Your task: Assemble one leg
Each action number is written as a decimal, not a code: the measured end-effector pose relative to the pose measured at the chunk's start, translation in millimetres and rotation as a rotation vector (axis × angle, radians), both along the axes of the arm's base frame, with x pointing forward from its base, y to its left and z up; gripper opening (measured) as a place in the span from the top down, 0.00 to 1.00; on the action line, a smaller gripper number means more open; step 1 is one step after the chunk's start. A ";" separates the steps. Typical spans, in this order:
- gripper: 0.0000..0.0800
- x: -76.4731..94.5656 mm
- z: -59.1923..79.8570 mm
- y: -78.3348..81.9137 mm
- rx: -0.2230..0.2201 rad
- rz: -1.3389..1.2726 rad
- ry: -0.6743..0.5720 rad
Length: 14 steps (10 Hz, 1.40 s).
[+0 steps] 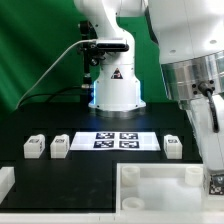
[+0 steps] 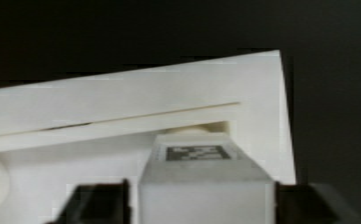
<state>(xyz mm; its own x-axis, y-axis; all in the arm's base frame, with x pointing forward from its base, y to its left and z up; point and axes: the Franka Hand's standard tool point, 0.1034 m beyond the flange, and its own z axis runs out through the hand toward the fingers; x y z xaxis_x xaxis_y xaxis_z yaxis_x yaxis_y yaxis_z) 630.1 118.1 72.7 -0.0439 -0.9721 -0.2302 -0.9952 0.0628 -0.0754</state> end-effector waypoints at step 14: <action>0.22 8.4 -6.7 -3.6 -0.205 1.309 -0.222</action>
Offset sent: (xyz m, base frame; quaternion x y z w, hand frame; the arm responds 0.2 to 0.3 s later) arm -0.0158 0.0078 0.0249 -0.0162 -0.0148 -0.2492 0.9682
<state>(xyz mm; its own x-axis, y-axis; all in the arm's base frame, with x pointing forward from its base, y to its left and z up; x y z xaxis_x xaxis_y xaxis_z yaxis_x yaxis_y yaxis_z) 638.4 114.5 66.0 0.9569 -0.2872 0.0426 -0.2793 -0.9506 -0.1357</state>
